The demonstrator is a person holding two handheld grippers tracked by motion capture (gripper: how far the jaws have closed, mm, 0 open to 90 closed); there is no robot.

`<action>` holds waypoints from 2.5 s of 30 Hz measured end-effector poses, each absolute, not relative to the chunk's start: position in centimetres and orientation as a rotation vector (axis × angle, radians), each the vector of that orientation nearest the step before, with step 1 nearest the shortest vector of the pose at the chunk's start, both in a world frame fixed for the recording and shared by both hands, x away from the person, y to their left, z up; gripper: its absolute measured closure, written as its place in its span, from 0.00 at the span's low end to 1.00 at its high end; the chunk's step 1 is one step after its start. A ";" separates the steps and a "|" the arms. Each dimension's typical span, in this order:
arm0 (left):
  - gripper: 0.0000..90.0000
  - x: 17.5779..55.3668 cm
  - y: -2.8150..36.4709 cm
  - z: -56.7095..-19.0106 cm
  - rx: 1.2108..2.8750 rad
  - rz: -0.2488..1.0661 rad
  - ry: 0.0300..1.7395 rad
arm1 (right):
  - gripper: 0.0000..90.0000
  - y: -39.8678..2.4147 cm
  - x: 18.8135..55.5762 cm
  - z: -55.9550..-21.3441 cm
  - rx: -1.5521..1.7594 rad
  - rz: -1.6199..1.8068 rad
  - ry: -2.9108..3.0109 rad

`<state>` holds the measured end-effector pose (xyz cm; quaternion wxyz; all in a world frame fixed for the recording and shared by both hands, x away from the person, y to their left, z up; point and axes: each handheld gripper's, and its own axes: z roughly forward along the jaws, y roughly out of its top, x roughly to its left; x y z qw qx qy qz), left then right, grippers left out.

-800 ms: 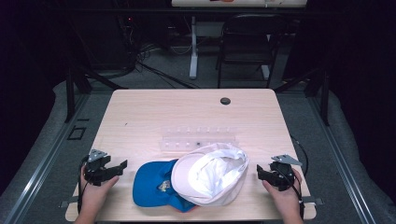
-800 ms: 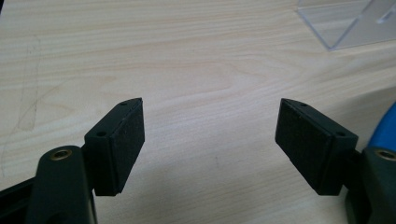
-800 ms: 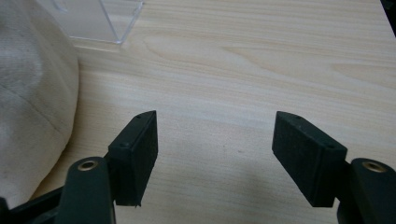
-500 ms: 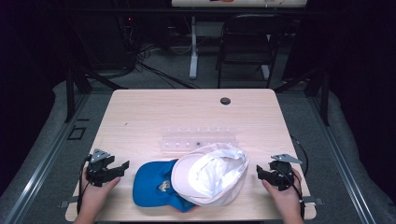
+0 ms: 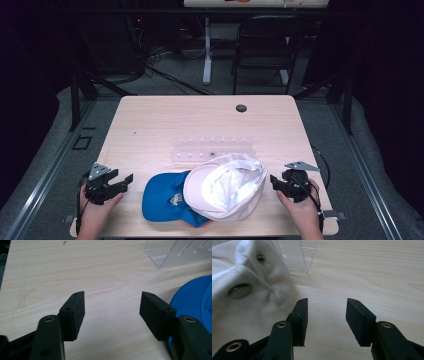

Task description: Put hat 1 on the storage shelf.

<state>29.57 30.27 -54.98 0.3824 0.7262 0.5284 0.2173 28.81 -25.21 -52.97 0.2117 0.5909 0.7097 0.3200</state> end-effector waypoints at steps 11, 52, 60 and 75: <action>0.46 30.5 30.2 -54.7 1.810 0.554 1.337 | 0.56 -24.3 29.6 -50.4 1.725 0.899 2.061; 0.45 32.1 29.0 -55.2 1.866 0.497 1.317 | 0.60 -21.3 34.4 -44.9 2.267 0.621 2.234; 0.45 32.2 28.9 -55.3 1.869 0.495 1.316 | 0.63 -20.8 34.7 -46.3 2.303 0.525 2.257; 0.45 32.3 29.1 -55.4 1.868 0.488 1.327 | 0.86 -19.8 34.6 -47.1 2.199 0.290 2.343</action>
